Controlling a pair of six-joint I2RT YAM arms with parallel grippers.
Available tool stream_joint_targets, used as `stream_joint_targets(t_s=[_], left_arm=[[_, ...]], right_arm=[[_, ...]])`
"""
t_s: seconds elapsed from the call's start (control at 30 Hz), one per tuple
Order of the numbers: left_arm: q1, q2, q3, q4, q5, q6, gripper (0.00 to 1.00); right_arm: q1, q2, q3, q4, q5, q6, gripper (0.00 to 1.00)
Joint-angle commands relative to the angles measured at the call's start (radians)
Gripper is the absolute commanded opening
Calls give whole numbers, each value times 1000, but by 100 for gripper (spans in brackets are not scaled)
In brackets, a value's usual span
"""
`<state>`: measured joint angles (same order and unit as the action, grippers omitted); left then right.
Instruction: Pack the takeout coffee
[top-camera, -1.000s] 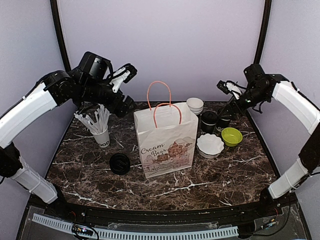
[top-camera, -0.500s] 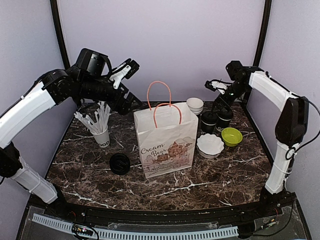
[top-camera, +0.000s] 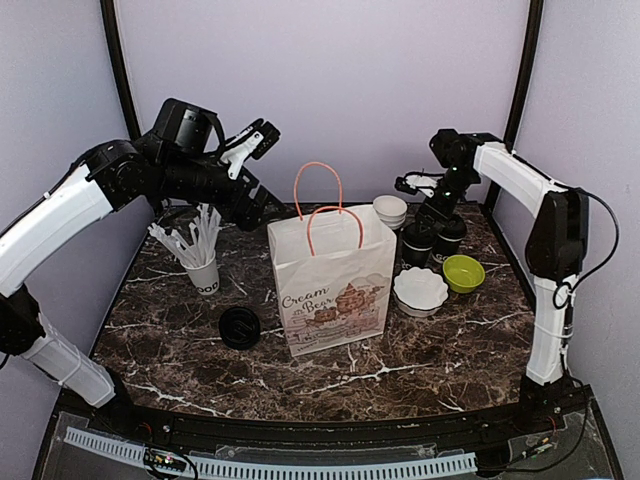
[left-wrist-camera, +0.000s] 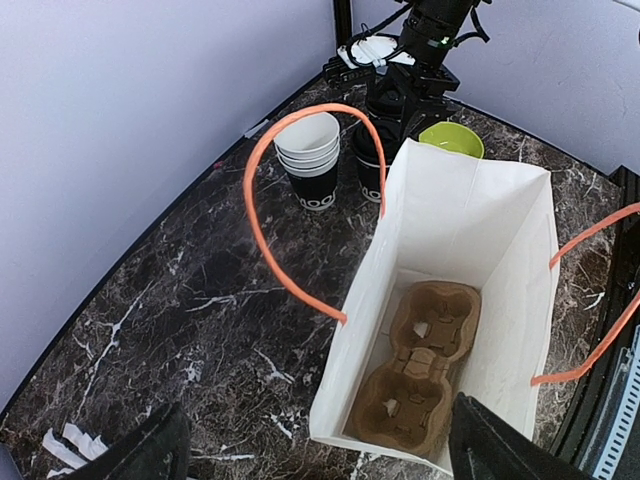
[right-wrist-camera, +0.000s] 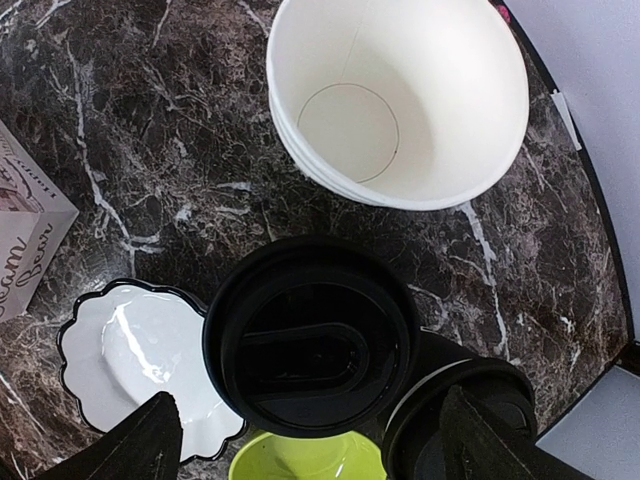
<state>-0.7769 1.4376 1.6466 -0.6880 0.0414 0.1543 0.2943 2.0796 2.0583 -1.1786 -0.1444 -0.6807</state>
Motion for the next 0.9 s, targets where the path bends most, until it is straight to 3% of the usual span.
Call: stream_joint_targets(t_s=[0.0,0.37,0.87], left_arm=[[3,-23,-16,19,17,18,92],[4,-31,-36,26,20,9,92],[4,-15,-40,30,27,10,92]], right_arm=[[5,32,43,-38,28,-10,89],[8,81,77,-55,19,-13,88],[14,120,94,-101,-17,-33,69]])
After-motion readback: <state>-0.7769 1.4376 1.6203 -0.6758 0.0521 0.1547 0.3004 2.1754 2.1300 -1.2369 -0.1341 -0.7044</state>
